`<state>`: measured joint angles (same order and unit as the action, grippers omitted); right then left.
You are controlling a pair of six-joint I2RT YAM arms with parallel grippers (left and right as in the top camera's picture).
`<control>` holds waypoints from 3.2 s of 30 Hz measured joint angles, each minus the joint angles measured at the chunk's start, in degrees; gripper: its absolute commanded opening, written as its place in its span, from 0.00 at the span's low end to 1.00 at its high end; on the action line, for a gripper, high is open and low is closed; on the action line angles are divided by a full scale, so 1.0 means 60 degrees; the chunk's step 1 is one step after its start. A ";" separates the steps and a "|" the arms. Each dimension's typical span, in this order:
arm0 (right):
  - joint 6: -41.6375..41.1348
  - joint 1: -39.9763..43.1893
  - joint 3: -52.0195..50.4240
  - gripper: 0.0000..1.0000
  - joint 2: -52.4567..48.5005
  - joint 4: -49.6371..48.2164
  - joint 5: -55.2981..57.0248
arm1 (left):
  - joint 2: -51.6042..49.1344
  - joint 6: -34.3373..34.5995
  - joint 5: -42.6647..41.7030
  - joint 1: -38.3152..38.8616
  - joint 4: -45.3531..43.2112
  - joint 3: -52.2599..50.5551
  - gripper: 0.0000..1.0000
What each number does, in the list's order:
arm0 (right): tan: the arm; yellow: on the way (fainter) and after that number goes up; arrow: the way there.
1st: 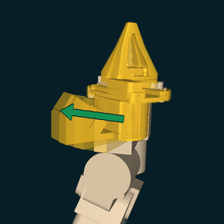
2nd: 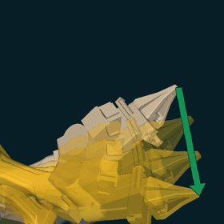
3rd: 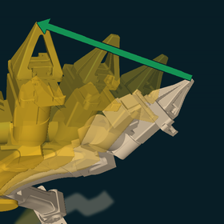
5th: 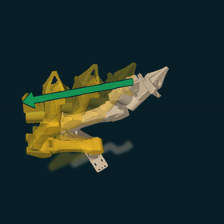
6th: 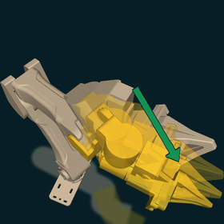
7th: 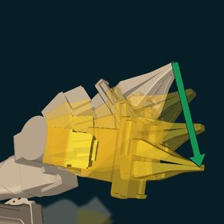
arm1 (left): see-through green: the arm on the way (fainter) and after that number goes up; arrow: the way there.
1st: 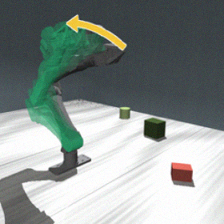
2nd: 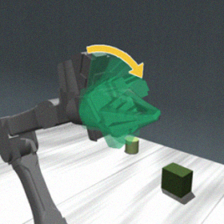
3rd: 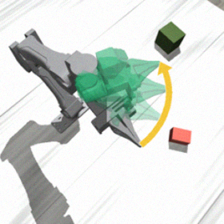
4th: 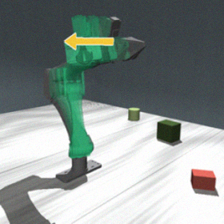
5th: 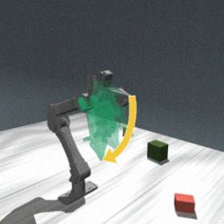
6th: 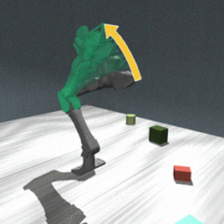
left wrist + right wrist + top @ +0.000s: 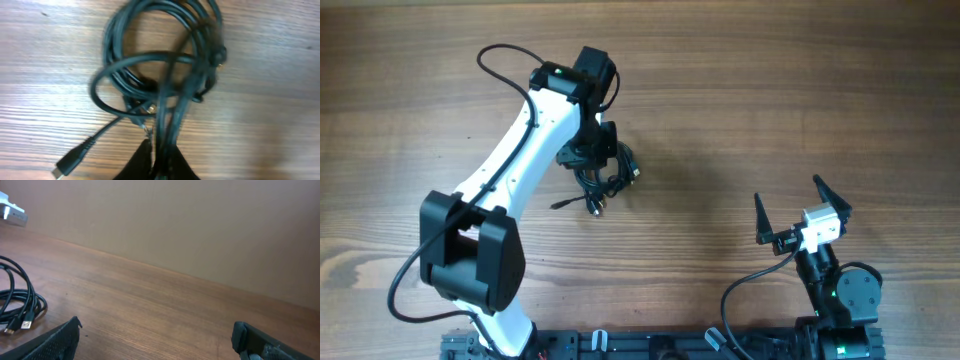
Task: Untangle cables
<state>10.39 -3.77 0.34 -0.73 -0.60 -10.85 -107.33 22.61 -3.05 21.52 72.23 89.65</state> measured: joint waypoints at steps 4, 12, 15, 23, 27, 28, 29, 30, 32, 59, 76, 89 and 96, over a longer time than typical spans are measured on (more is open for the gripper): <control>0.0000 0.0000 0.0000 1.00 0.0000 0.0000 0.0000 | 0.0000 0.0138 0.0335 0.0033 -0.0087 0.0000 0.90; 0.0000 -0.0004 0.0000 1.00 0.0000 -0.0004 0.0000 | 0.0000 0.0488 0.0554 0.0007 -0.0514 0.0000 1.00; 0.0000 0.0000 0.0000 1.00 0.0000 -0.0004 0.0000 | 0.0000 0.0619 0.0576 -0.0051 -0.0652 0.0000 1.00; 0.0000 0.0000 0.0000 1.00 0.0000 -0.0004 0.0000 | 0.0055 0.0718 0.0608 -0.0135 -0.0860 0.0044 1.00; 0.0000 0.0000 0.0000 1.00 0.0000 0.0000 0.0000 | 0.0506 0.0794 0.0612 -0.0229 -0.0943 0.0463 1.00; 0.0000 0.0000 0.0000 1.00 0.0000 -0.0004 0.0000 | 0.0678 0.0827 0.0612 -0.0233 -0.0958 0.0565 1.00; 0.0000 -0.0004 0.0000 1.00 0.0000 -0.0004 0.0000 | 0.0867 0.0845 0.0612 -0.0240 -0.0987 0.0652 1.00; 0.0000 0.0000 0.0000 1.00 0.0000 -0.0004 0.0000 | 0.1140 0.0863 0.0612 -0.0240 -0.1013 0.0750 1.00; 0.0000 -0.0004 0.0000 1.00 0.0000 -0.0004 0.0000 | 0.1581 0.0871 0.0601 -0.0240 -0.0958 0.0874 1.00; 0.0000 0.0000 0.0000 1.00 0.0000 -0.0004 0.0000 | 0.1920 0.0933 0.0029 0.0087 -0.0393 0.0747 1.00; 0.0000 0.0000 0.0000 1.00 0.0000 -0.0004 0.0000 | 0.1920 0.0933 0.0029 0.0087 -0.0510 0.0747 1.00; 0.0000 0.0000 0.0000 1.00 0.0000 -0.0004 0.0000 | 0.1920 0.0933 0.0036 0.0087 -0.0539 0.0747 1.00; 0.0000 0.0000 0.0000 1.00 0.0000 -0.0004 0.0000 | 0.1920 0.0933 0.0036 0.0087 -0.0539 0.0747 1.00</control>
<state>10.39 -3.77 0.34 -0.73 -0.62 -10.85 -95.81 28.21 -2.83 22.04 68.99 94.13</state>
